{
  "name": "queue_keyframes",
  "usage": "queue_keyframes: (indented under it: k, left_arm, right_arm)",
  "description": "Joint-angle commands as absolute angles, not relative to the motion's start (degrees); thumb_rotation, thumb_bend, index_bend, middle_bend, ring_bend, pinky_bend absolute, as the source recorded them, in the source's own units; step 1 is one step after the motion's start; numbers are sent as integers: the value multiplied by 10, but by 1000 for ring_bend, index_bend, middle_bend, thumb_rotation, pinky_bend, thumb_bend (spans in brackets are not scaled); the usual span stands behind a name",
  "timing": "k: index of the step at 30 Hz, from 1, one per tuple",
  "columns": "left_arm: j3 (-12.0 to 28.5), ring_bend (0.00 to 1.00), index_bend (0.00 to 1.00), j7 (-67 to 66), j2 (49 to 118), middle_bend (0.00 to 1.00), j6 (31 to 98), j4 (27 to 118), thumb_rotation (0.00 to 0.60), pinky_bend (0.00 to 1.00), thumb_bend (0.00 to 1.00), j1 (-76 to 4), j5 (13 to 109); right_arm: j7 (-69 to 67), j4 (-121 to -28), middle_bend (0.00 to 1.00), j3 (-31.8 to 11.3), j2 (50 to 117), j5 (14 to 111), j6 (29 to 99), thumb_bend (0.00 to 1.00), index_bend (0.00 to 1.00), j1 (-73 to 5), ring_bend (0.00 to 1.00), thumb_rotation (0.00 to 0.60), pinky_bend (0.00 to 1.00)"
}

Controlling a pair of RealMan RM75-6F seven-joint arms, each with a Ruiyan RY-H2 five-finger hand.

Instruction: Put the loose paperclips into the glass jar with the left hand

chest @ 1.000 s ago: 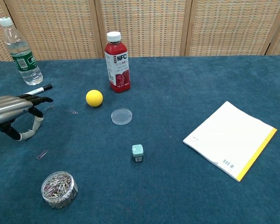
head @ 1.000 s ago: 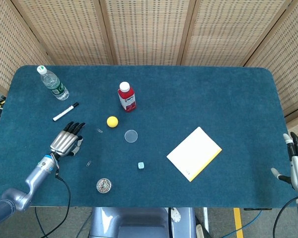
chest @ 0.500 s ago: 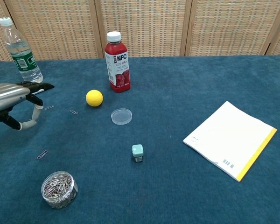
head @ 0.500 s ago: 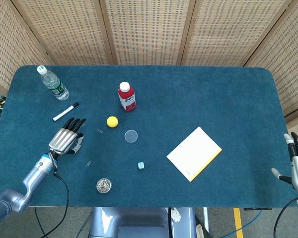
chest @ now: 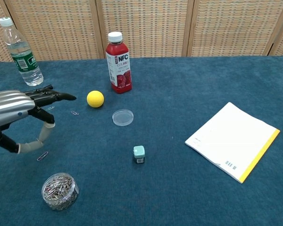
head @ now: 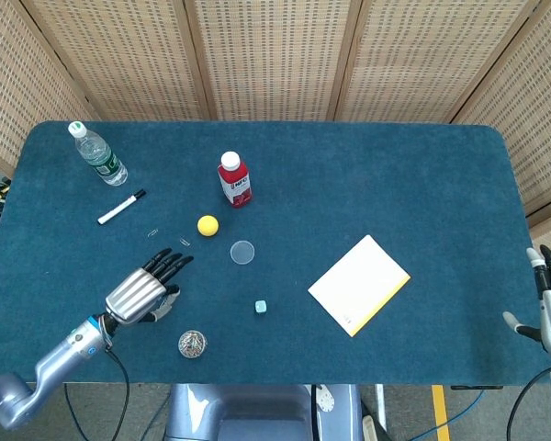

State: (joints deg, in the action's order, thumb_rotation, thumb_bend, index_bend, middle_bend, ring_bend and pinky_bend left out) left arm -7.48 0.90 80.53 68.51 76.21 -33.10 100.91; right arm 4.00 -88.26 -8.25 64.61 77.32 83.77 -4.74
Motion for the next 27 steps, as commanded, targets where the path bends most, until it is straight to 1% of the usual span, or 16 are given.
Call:
queue_keyframes:
  k: [1, 4, 8, 16, 18, 19, 21, 23, 25, 27]
  left_arm:
    - [-106, 0, 662, -13, 782, 0, 691, 806, 600, 0, 398, -326, 1044]
    - [-120, 0, 662, -18, 789, 0, 685, 817, 600, 0, 399, -329, 1066]
    - [-124, 0, 662, -23, 797, 0, 678, 816, 600, 0, 399, -330, 1074]
    - [-117, 0, 659, -33, 807, 0, 666, 811, 600, 0, 401, -332, 1068]
    - [-115, 0, 627, -32, 810, 0, 663, 810, 600, 0, 400, -333, 1067]
    - [-115, 0, 575, -32, 811, 0, 660, 810, 600, 0, 389, -334, 1066]
    - [-115, 0, 436, -27, 813, 0, 653, 810, 600, 0, 336, -336, 1062]
    - [-115, 0, 271, -20, 814, 0, 649, 811, 600, 0, 255, -338, 1061]
    - [-115, 0, 199, -15, 815, 0, 651, 811, 600, 0, 226, -339, 1062]
    - [-114, 0, 175, -12, 814, 0, 653, 811, 600, 0, 224, -339, 1062]
  right_arm:
    - [38, -883, 0, -83, 645, 773, 838, 0, 0, -47, 0, 600, 0]
    - [36, -883, 0, -83, 644, 773, 839, 0, 0, -46, 0, 600, 0]
    - [33, -884, 0, -83, 643, 772, 839, 0, 0, -46, 0, 600, 0]
    - [30, -884, 0, -84, 642, 771, 837, 0, 0, -45, 0, 600, 0]
    - [30, -884, 0, -84, 642, 771, 837, 0, 0, -45, 0, 600, 0]
    - [30, -884, 0, -84, 642, 771, 837, 0, 0, -46, 0, 600, 0]
    - [29, -884, 0, -84, 642, 771, 837, 0, 0, -46, 0, 600, 0]
    - [29, -883, 0, -84, 641, 770, 836, 0, 0, -46, 0, 600, 0]
    - [28, -883, 0, -84, 641, 770, 836, 0, 0, -45, 0, 600, 0]
    - [27, -883, 0, -84, 641, 770, 837, 0, 0, -45, 0, 600, 0]
